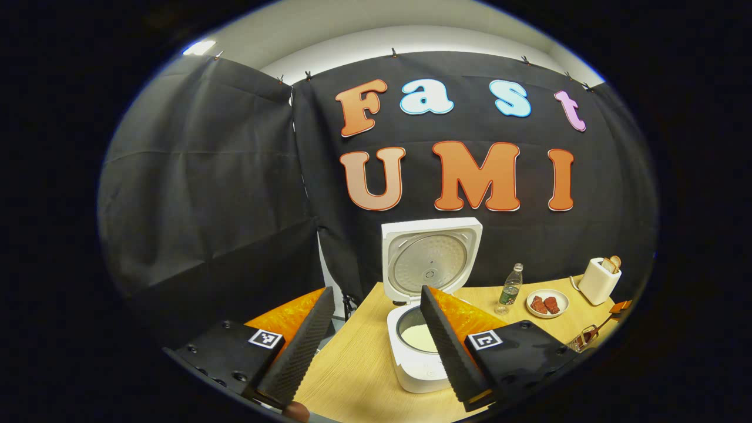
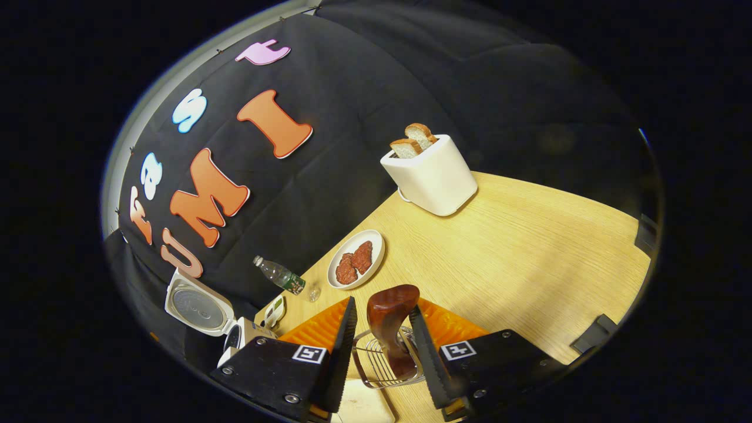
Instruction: Close the left gripper, press the button to open the rice cooker; take a wooden spoon from the chopstick holder with the right hand, scoop a spoonful of rice and pour it into the rice cooker, then put the wooden spoon back into the chopstick holder.
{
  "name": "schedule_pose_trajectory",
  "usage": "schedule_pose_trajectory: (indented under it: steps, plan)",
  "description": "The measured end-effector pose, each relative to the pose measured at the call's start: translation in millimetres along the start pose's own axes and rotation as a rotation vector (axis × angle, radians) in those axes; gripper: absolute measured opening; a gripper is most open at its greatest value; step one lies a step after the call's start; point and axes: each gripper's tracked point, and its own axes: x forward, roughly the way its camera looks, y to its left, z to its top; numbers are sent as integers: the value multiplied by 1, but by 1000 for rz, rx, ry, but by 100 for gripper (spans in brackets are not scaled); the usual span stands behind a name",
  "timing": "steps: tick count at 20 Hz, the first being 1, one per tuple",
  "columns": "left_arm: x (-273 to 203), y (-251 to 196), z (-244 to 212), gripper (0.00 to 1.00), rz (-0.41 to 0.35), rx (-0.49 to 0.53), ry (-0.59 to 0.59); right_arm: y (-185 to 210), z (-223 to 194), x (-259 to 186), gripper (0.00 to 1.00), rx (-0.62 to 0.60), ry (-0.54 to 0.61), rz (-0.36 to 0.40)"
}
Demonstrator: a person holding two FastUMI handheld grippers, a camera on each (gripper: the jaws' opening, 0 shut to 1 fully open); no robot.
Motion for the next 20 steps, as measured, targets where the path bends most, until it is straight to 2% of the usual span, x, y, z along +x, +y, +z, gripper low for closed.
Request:
schedule_pose_trajectory:
  steps: [5, 6, 7, 9, 12, 16, 20]
  plan:
    - [-8, -8, -2, 100, 1, -7, -9, 3, 3, 2, 52, -62, -52, 50]
    - [-8, -11, -2, 100, -3, -5, -10, 3, 2, 1, 37, -55, -53, 55]
    - [-9, -13, -3, 99, -9, -4, -11, 2, 1, 1, 44, -46, -54, 50]
    - [-12, -12, -5, 99, -13, -5, -16, 2, 3, 3, 29, -24, -63, 42]
    - [-15, -9, -12, 100, -13, -9, -14, 8, 2, 0, 21, -57, -69, 44]
    - [-17, -4, -14, 100, -30, -27, -9, 32, 11, -13, 16, -105, -99, 64]
    - [-15, 1, -8, 100, -67, -25, -14, 60, 32, -43, 14, -223, -174, 52]
